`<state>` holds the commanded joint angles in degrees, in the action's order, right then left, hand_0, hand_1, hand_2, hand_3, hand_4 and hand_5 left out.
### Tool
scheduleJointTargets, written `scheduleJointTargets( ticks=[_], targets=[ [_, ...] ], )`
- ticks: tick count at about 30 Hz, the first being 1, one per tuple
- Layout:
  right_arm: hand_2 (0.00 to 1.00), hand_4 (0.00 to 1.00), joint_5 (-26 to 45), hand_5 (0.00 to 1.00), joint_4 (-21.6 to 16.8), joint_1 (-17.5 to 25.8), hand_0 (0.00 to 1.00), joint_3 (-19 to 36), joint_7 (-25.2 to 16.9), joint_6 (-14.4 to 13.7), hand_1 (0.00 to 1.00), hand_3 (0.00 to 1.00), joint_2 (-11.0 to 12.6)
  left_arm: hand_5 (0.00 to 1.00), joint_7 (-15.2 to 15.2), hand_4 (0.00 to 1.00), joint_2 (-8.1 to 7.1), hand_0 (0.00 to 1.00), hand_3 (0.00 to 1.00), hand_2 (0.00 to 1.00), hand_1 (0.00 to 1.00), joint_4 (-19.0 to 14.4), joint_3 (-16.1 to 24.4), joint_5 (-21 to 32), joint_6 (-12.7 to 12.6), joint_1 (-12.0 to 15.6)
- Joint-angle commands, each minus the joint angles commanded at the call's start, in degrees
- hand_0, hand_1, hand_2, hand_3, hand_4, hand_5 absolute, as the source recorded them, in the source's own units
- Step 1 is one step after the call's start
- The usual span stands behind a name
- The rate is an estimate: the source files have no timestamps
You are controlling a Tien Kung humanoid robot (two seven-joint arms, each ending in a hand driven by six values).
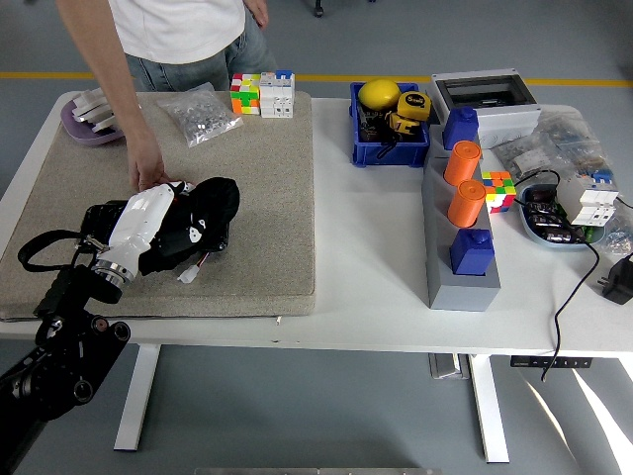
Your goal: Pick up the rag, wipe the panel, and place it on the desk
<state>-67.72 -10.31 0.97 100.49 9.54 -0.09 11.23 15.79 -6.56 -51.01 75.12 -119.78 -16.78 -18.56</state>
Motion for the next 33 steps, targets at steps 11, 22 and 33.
scheduleJointTargets(
  ticks=[11, 22, 33],
  targets=[
    [0.687, 0.998, -0.2, 0.55, 0.0, 0.1, 0.792, 0.0, -0.2, 0.3, 0.635, 0.635, 0.0, 0.002, 0.0, 0.002, -3.18, 0.259, 0.309, 0.412, 0.165, 0.9, 4.3, -1.0, 0.2, 1.6],
    [0.687, 0.998, -0.2, 0.548, 0.0, 0.1, 0.792, -0.1, -0.4, 0.5, 0.63, 0.636, 0.1, 0.002, -0.1, 0.002, -5.2, 0.26, 0.312, 0.412, 0.17, 1.8, 7.6, -2.0, 0.4, 2.0],
    [0.687, 0.998, -0.2, 0.55, 0.0, 0.0, 0.791, -0.2, -0.6, 0.7, 0.63, 0.636, 0.3, 0.002, -0.1, 0.002, -8.17, 0.259, 0.312, 0.412, 0.175, 4.0, 10.0, -2.6, 0.6, 1.6]
  ],
)
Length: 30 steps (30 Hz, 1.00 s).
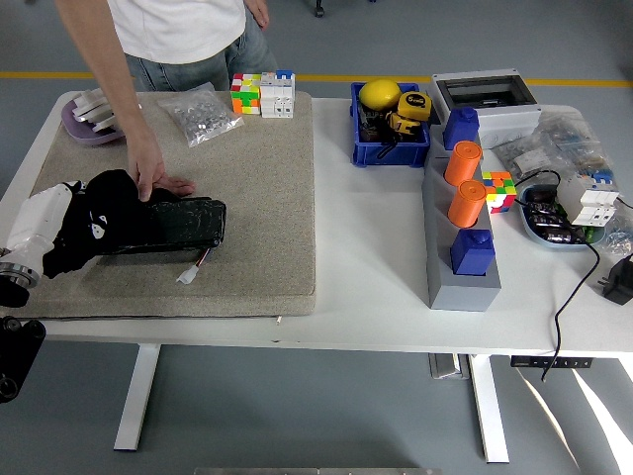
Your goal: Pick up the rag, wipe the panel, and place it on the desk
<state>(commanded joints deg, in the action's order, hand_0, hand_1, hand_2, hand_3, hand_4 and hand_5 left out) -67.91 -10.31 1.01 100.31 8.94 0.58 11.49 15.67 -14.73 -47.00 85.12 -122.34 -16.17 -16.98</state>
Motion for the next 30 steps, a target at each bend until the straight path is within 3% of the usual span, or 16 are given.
scheduleJointTargets(
  ticks=[18, 30],
  targets=[
    [0.687, 0.998, 0.2, 0.551, 0.0, 0.0, 0.791, -0.5, -0.2, 0.3, 0.63, 0.638, 0.1, 0.002, -0.2, 0.002, -0.97, 0.259, 0.314, 0.413, 0.181, 0.6, 3.6, -0.8, -0.6, 0.6],
    [0.687, 0.998, 0.1, 0.553, 0.0, 0.0, 0.791, -0.4, -0.3, 0.4, 0.629, 0.639, 0.0, 0.002, -0.7, 0.002, -0.54, 0.259, 0.313, 0.412, 0.18, -0.4, 1.1, -0.4, -1.1, 0.4]
  ],
)
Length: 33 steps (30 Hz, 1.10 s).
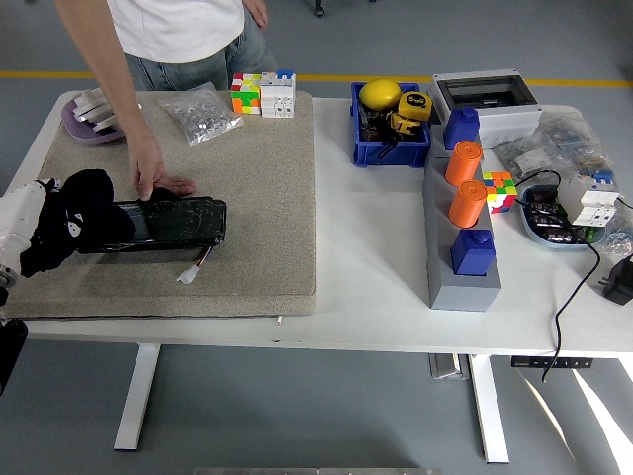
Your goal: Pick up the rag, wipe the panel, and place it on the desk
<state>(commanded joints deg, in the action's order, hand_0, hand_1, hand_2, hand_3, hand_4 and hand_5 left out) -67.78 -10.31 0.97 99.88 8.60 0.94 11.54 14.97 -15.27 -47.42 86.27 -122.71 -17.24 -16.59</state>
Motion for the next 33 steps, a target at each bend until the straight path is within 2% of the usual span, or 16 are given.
scheduleJointTargets(
  ticks=[6, 17, 24, 33],
  targets=[
    [0.687, 0.998, 0.1, 0.553, 0.0, 0.0, 0.792, -0.1, 0.0, 0.0, 0.629, 0.64, 0.0, 0.002, 0.1, 0.002, 0.98, 0.259, 0.314, 0.413, 0.18, -0.8, -2.7, 0.9, -0.1, -0.6],
    [0.687, 0.998, 0.4, 0.555, 0.0, 0.0, 0.792, -0.3, 0.0, 0.1, 0.629, 0.64, -0.3, 0.002, -0.6, 0.002, 1.35, 0.259, 0.314, 0.413, 0.18, -3.7, -9.5, 2.1, 0.2, -1.8],
    [0.687, 0.998, 0.5, 0.555, 0.0, 0.0, 0.792, -0.4, -0.1, 0.1, 0.629, 0.64, -0.3, 0.002, -1.0, 0.002, 1.89, 0.259, 0.316, 0.414, 0.18, -3.8, -13.7, 2.8, 0.5, -3.0],
    [0.687, 0.998, 0.3, 0.555, 0.0, -0.1, 0.792, -0.2, -0.1, 0.1, 0.629, 0.64, -0.4, 0.002, -1.3, 0.002, 3.58, 0.261, 0.315, 0.414, 0.18, -4.2, -17.1, 3.2, 0.6, -4.9]
  ],
)
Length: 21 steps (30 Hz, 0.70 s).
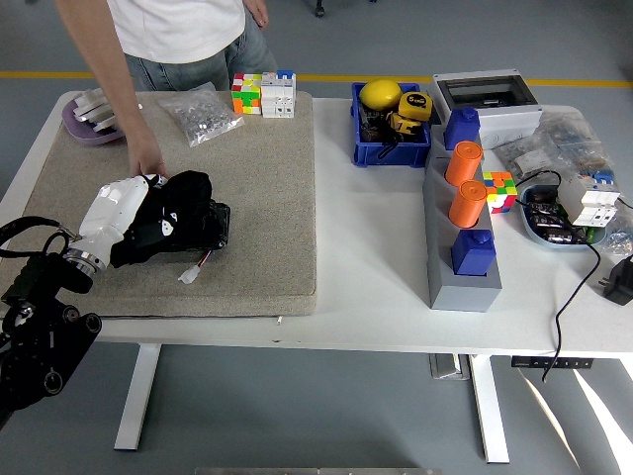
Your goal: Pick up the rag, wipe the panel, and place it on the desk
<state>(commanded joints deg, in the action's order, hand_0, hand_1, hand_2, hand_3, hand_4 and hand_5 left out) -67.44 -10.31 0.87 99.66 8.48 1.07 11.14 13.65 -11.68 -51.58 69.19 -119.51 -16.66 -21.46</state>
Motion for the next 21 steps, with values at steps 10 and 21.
scheduleJointTargets(
  ticks=[10, 21],
  targets=[
    [0.687, 0.998, -0.2, 0.556, 0.0, -0.1, 0.792, 0.1, 0.0, 0.0, 0.629, 0.641, 0.0, 0.002, -0.4, 0.002, 1.36, 0.261, 0.316, 0.414, 0.18, -0.6, -5.1, 1.0, 0.1, -1.5],
    [0.687, 0.998, 0.0, 0.557, 0.0, 0.0, 0.792, -0.3, 0.2, 0.0, 0.629, 0.642, 0.0, 0.002, -0.5, 0.002, 2.08, 0.261, 0.316, 0.414, 0.181, -1.2, -6.5, 1.6, -0.1, -1.6]
  ],
)
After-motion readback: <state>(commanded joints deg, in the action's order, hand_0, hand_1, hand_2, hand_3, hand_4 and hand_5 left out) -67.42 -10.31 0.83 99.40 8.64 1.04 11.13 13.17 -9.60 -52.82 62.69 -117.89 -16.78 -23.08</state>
